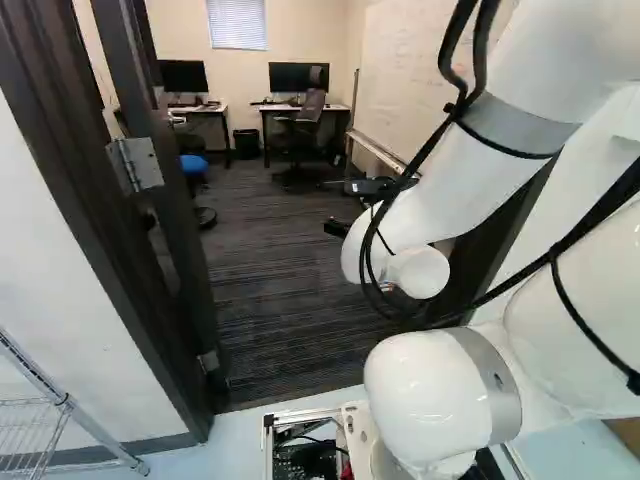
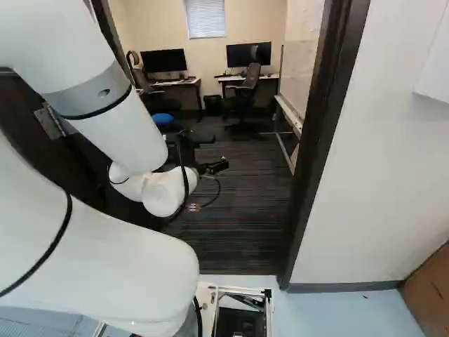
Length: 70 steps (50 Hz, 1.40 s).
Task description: Open the door and move inside
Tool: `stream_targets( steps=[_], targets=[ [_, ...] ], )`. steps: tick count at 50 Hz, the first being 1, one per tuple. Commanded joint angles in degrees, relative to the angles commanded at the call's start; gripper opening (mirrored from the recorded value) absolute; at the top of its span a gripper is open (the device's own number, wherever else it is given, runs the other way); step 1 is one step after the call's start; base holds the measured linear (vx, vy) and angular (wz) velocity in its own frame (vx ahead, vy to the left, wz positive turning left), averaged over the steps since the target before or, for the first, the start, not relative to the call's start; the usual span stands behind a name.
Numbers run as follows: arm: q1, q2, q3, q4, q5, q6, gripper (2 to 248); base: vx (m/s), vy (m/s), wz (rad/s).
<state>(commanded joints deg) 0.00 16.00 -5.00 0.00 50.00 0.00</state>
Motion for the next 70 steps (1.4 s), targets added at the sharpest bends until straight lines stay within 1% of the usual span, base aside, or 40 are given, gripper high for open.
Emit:
stream_targets(
  steps=[29, 70],
  targets=[
    [0.0, 0.0, 0.0, 0.0, 0.0, 0.0, 247, 0.104, 0.003, -0.003],
    [0.0, 0.0, 0.0, 0.0, 0.0, 0.0, 247, 0.158, 0.005, -0.006]
  ],
)
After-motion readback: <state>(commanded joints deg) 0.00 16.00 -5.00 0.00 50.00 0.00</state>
